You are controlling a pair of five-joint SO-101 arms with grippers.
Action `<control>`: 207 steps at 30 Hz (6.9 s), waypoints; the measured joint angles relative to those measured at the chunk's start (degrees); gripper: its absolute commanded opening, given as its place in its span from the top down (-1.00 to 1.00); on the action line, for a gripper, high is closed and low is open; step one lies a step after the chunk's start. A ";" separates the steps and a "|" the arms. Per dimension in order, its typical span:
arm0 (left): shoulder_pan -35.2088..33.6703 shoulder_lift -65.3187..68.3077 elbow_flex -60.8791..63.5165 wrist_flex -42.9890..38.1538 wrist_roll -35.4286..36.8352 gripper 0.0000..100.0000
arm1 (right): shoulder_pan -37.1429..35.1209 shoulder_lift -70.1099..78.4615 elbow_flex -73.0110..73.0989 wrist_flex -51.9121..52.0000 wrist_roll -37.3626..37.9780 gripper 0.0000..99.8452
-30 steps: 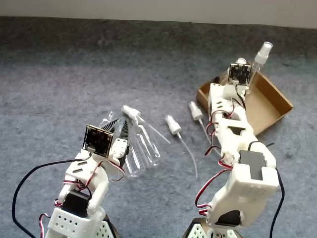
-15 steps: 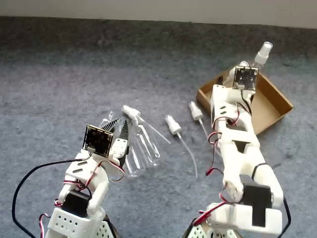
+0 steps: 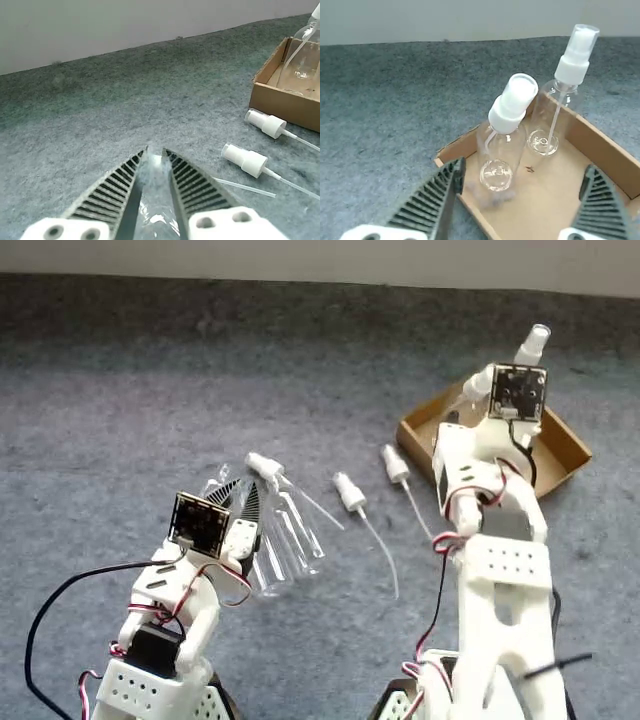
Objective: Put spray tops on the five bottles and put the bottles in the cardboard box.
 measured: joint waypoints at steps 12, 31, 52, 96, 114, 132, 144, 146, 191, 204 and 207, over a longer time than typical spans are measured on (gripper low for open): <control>-13.54 -0.26 -13.89 17.14 -11.87 0.99 | 0.00 -24.00 0.00 20.57 0.00 0.82; -31.91 -0.97 -19.34 42.99 -12.40 0.99 | -4.31 -37.98 -0.26 38.95 6.07 0.98; -39.03 -0.35 -6.15 41.14 -12.40 0.99 | -26.29 -10.11 -6.33 42.55 7.21 0.98; -38.77 -0.35 -4.84 40.79 -12.40 0.99 | -40.70 80.44 -85.36 67.69 7.38 0.46; -38.77 -0.35 -4.84 40.79 -12.40 0.99 | -44.57 85.27 -85.36 69.71 7.38 0.41; -38.77 -0.35 -4.84 40.79 -12.40 0.99 | -37.01 79.38 -85.36 71.91 7.38 0.79; -38.51 -0.35 -3.78 40.79 -12.40 0.99 | -33.14 53.98 -77.19 72.09 7.38 0.79; -38.51 -0.35 -3.78 40.79 -12.40 0.99 | -32.97 49.05 -73.67 72.09 7.38 0.79; -38.51 -0.35 -4.04 40.79 -12.48 0.98 | -14.51 -34.20 28.13 12.92 -0.70 0.79; -38.51 -0.44 -16.09 42.64 -12.48 0.99 | -14.33 -34.20 40.18 0.53 -0.70 0.79; -38.51 -0.88 -20.31 42.73 -12.48 0.99 | -14.15 -34.37 41.67 -2.11 -0.79 0.79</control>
